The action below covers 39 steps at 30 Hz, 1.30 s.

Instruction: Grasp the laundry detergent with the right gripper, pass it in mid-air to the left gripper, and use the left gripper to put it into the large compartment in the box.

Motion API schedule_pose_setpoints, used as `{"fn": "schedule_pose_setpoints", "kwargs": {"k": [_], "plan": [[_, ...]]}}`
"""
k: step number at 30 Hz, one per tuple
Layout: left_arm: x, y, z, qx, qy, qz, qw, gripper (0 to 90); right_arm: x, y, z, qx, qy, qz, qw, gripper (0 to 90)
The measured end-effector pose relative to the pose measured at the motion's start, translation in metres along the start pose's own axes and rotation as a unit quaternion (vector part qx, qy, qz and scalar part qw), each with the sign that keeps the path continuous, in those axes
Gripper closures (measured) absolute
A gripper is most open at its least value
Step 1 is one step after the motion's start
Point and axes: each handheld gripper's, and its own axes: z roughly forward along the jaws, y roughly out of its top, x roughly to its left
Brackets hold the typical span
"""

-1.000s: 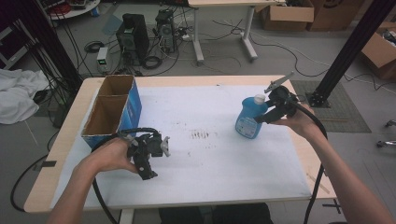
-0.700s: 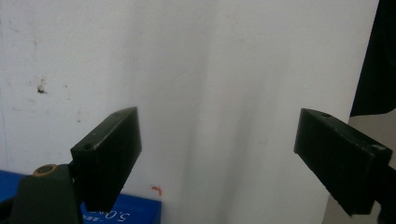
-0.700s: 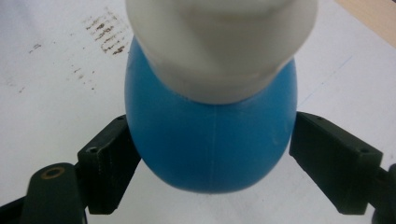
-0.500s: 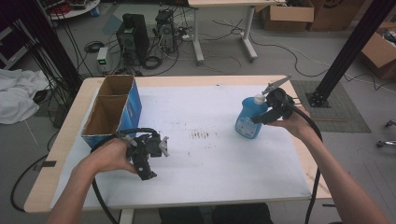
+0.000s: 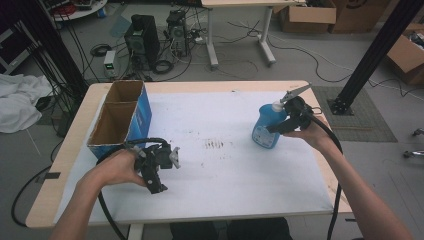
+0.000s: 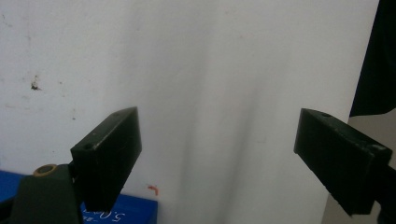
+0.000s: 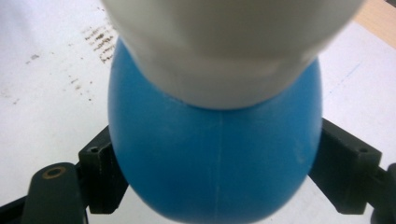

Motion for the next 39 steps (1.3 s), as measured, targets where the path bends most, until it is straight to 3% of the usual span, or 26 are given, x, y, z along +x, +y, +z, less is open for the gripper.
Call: {"fn": "schedule_pose_setpoints", "kwargs": {"k": [32,39], "plan": [[0.0011,0.0,0.001,0.0,0.001,-0.003,1.0,15.6,0.0028,-0.0026,0.0038,-0.008,-0.01,-0.015,0.9998,28.8],[-0.0001,-0.0005,0.0018,-0.005,-0.001,-0.011,0.9999,15.6,0.003,-0.0025,0.0042,-0.011,-0.012,-0.018,0.9997,31.4]]}}
